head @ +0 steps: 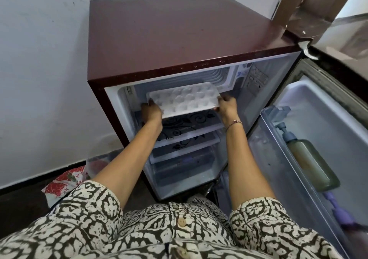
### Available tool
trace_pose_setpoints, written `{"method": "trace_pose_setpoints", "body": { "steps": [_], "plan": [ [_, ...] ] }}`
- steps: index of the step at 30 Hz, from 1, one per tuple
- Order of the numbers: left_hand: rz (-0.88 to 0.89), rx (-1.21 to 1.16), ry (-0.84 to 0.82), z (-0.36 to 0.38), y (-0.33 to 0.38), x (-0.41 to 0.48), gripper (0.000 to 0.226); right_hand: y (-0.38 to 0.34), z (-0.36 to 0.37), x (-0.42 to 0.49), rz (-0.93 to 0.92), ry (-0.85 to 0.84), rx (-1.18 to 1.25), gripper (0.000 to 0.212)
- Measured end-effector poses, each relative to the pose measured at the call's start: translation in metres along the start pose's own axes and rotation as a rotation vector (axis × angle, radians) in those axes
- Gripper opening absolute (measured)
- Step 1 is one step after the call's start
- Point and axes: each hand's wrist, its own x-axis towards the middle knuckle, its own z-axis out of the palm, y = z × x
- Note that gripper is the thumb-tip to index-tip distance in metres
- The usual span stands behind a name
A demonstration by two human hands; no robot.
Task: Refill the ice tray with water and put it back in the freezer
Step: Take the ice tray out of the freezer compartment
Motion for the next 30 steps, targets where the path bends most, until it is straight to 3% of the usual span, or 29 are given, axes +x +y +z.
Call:
{"method": "trace_pose_setpoints", "body": {
  "steps": [4, 8, 11, 16, 30],
  "plan": [
    [-0.006, -0.042, 0.021, 0.000, -0.014, -0.004, 0.037, 0.007, -0.019, -0.020, 0.026, -0.064, -0.007, 0.025],
    [0.012, -0.072, 0.052, 0.002, -0.022, -0.026, 0.035, 0.016, -0.039, -0.033, 0.064, -0.111, -0.032, 0.015],
    [0.003, -0.072, 0.053, 0.002, -0.027, -0.044, 0.036, 0.019, -0.051, -0.042, 0.110, -0.126, -0.050, 0.023],
    [-0.056, -0.097, 0.015, 0.001, -0.052, -0.072, 0.039, 0.034, -0.066, -0.062, 0.181, -0.025, 0.084, 0.036],
    [-0.113, -0.101, 0.152, -0.027, -0.132, -0.164, 0.040, 0.092, -0.115, -0.145, 0.180, 0.010, 0.078, 0.032]
  ]
}}
